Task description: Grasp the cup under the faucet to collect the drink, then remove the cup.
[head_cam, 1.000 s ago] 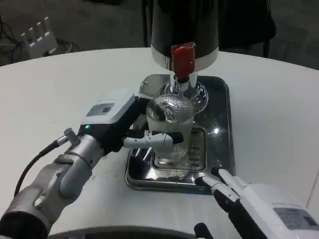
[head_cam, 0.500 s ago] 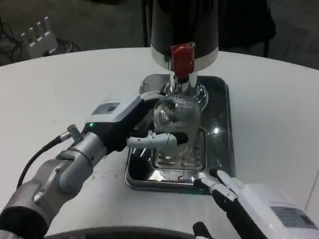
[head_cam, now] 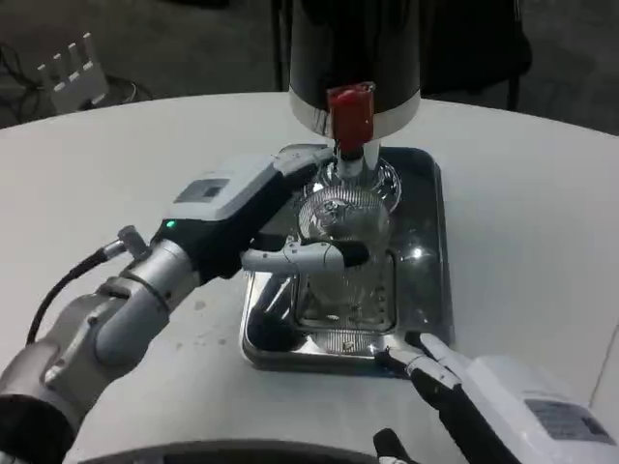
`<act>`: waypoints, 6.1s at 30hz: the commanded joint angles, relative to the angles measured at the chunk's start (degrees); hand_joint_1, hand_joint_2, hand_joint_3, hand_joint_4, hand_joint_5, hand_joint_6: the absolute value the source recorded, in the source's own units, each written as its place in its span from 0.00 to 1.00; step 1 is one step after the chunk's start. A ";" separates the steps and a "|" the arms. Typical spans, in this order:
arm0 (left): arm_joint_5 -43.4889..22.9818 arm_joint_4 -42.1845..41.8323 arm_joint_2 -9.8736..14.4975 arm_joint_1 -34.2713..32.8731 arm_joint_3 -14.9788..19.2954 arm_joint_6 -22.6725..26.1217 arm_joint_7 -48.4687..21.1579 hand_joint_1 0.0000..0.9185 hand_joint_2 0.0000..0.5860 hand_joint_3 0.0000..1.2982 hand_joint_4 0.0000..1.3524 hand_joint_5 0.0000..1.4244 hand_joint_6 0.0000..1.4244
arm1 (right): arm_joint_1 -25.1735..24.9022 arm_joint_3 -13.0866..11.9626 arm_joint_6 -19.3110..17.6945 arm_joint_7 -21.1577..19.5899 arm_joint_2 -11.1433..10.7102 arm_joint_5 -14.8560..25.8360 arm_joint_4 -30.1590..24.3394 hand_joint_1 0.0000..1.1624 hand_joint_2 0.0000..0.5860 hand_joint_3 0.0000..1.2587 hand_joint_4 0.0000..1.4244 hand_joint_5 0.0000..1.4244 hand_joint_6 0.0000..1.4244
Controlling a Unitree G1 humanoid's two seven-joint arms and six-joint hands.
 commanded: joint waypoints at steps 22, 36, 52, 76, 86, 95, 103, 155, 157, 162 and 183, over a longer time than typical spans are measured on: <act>-31.84 -30.44 4.61 15.64 18.95 5.78 -17.83 0.03 0.17 0.25 0.17 0.16 0.20 | 0.32 1.30 0.69 -0.15 0.08 0.57 0.72 0.37 0.89 0.17 0.04 0.08 0.07; -40.91 -33.21 2.63 5.80 17.72 20.38 -35.25 0.00 0.15 0.13 0.11 0.19 0.23 | 0.17 0.88 0.79 -0.19 -0.17 0.63 0.14 0.36 0.88 0.18 0.04 0.07 0.07; -37.18 -25.84 -1.45 -2.82 13.98 22.27 -41.16 0.00 0.14 0.13 0.11 0.19 0.23 | 0.18 1.02 1.18 -0.32 0.30 0.62 0.32 0.36 0.88 0.17 0.04 0.07 0.07; -25.85 -12.14 -1.40 -6.86 7.49 11.70 -42.94 0.00 0.13 0.13 0.10 0.17 0.24 | 0.14 1.04 1.95 0.49 0.14 1.12 0.13 0.36 0.88 0.18 0.05 0.07 0.07; -20.92 -7.63 0.14 -8.15 4.36 5.77 -41.20 0.00 0.13 0.11 0.06 0.13 0.21 | -0.92 0.92 2.82 0.85 0.50 1.10 0.62 0.36 0.88 0.18 0.05 0.07 0.07; -16.55 -5.01 0.98 -9.68 1.30 1.75 -38.53 0.00 0.13 0.10 0.05 0.10 0.19 | -1.36 0.38 4.26 0.70 0.21 1.95 1.21 0.36 0.88 0.19 0.05 0.07 0.07; -14.74 -2.74 1.22 -10.93 -0.29 -0.04 -36.54 0.00 0.13 0.10 0.04 0.09 0.19 | -2.20 0.15 5.28 0.36 0.76 2.73 1.65 0.36 0.88 0.19 0.05 0.07 0.07; -14.04 -4.30 4.60 -10.21 0.05 -2.24 -31.74 0.00 0.15 0.10 0.04 0.09 0.18 | -31.49 -8.54 7.13 -39.00 -5.00 48.07 41.07 0.67 0.33 0.00 0.00 0.02 0.06; -14.08 -4.40 4.69 -10.19 0.07 -2.19 -31.79 0.00 0.15 0.10 0.04 0.09 0.18 | -32.98 -8.54 7.05 -39.72 -5.00 48.59 42.69 0.67 0.33 0.00 0.00 0.04 0.07; -14.20 -4.86 4.90 -10.28 0.14 -2.03 -31.91 0.00 0.15 0.10 0.04 0.09 0.18 | -36.11 -7.78 7.07 -40.62 -4.18 50.25 46.42 0.67 0.33 0.00 0.01 0.06 0.08; -14.49 -7.10 7.53 -9.61 0.75 -2.14 -33.11 0.00 0.17 0.10 0.05 0.09 0.19 | -44.07 -5.11 3.58 -45.15 -2.41 52.18 58.42 0.67 0.33 0.00 0.04 0.09 0.10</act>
